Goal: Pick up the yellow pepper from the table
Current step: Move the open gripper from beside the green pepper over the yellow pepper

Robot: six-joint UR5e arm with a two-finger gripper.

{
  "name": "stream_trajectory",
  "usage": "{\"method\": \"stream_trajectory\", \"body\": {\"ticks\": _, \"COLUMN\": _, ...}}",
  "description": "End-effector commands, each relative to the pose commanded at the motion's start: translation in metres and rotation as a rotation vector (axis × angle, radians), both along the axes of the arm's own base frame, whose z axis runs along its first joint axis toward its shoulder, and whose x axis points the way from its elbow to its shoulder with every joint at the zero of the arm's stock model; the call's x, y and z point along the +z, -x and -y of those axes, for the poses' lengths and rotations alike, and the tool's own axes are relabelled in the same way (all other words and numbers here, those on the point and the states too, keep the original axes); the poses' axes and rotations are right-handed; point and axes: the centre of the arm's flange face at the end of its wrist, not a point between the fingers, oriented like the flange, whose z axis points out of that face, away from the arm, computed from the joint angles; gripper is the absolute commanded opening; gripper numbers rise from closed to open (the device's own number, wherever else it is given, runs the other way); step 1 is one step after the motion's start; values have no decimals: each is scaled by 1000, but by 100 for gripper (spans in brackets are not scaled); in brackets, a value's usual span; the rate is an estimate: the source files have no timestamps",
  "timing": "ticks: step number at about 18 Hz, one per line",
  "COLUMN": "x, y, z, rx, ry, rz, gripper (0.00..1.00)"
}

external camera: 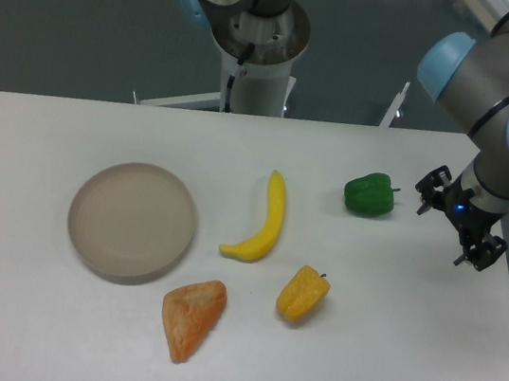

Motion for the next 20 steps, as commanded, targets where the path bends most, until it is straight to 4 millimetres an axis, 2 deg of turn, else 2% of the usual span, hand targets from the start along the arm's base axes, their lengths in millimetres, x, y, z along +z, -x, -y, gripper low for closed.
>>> {"method": "stream_trajectory", "body": {"ticks": 8, "x": 0, "y": 1, "z": -1, "rx": 38, "ry": -1, "rz": -2, "gripper": 100}}
{"method": "stream_trajectory", "body": {"ticks": 12, "x": -2, "y": -2, "z": 5, "rx": 124, "ry": 4, "rz": 10, "gripper": 100}}
{"method": "stream_trajectory", "body": {"ticks": 15, "x": -19, "y": -18, "z": 13, "rx": 184, "ry": 8, "rz": 67, "gripper": 100}}
{"method": "stream_trajectory", "body": {"ticks": 17, "x": -20, "y": -30, "z": 15, "rx": 250, "ry": 12, "rz": 78, "gripper": 100}}
{"method": "stream_trajectory", "body": {"ticks": 18, "x": -20, "y": -35, "z": 13, "rx": 288, "ry": 0, "rz": 93, "gripper": 100}}
{"method": "stream_trajectory", "body": {"ticks": 20, "x": -26, "y": -64, "z": -10, "rx": 358, "ry": -7, "rz": 129, "gripper": 100}}
